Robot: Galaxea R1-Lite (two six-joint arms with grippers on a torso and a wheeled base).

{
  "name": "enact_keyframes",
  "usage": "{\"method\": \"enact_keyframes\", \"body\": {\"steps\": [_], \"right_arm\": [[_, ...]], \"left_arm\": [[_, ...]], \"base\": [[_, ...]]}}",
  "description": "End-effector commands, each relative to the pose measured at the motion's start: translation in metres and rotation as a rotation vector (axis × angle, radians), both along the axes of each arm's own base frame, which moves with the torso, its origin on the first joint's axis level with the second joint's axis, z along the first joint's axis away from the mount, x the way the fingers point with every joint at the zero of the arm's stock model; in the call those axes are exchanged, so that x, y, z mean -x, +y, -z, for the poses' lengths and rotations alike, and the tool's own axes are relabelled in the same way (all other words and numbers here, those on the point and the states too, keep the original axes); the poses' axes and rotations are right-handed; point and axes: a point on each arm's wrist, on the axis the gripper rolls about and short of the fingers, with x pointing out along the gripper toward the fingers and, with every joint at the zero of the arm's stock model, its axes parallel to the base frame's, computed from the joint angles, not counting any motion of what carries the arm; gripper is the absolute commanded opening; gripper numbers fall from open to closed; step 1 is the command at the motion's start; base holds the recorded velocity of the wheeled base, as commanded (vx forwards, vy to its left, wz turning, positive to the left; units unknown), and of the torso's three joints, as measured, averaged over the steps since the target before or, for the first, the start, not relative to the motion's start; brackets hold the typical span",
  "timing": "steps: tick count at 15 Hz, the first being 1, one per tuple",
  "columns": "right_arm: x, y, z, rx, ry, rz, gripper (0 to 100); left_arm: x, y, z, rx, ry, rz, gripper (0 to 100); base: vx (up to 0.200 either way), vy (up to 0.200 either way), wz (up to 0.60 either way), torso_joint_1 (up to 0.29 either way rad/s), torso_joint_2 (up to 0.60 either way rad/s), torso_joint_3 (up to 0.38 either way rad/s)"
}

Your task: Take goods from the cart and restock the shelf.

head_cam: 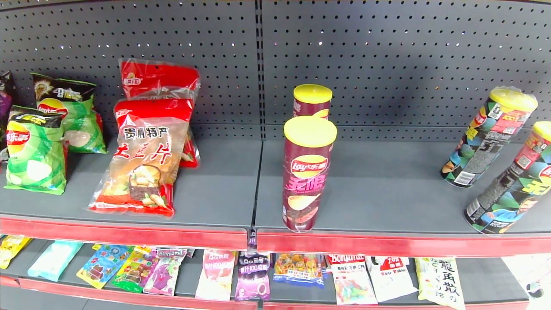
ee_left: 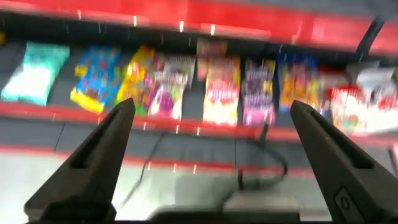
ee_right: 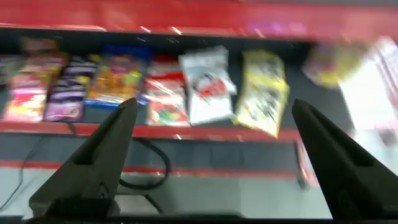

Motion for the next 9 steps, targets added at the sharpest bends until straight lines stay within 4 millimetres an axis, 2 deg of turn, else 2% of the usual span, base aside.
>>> {"method": "enact_keyframes", "body": {"steps": [1,3,4,6,7,9], "right_arm": [[-0.010,-0.002,0.006,0.011,0.033,-0.020,100],[-0.015,-0.002,-0.002,0.022,0.009,-0.015,100],[-0.010,-0.002,0.015,0.044,-0.058,0.004,100],[-0.013,-0.003,0.018,0.049,-0.095,0.030,100],[-0.017,-0.006,0.019,0.056,-0.186,0.137,100],[-0.017,-0.006,0.020,0.004,-0.127,0.096,100]], "left_arm": [[-0.010,-0.002,0.027,-0.019,-0.059,0.024,100],[-0.015,-0.003,0.032,-0.068,-0.108,0.056,100],[-0.020,-0.005,0.044,-0.091,-0.138,0.124,100],[-0.020,-0.004,0.043,-0.090,-0.134,0.121,100],[-0.020,-0.004,0.043,-0.094,-0.132,0.076,100],[-0.020,-0.003,0.043,-0.091,-0.128,0.028,100]], "base": [[0.000,0.000,0.00,0.000,0.00,0.000],[0.000,0.000,0.00,0.000,0.00,0.000],[0.000,0.000,0.00,0.000,0.00,0.000],[0.000,0.000,0.00,0.000,0.00,0.000],[0.000,0.000,0.00,0.000,0.00,0.000],[0.000,0.000,0.00,0.000,0.00,0.000]]}}
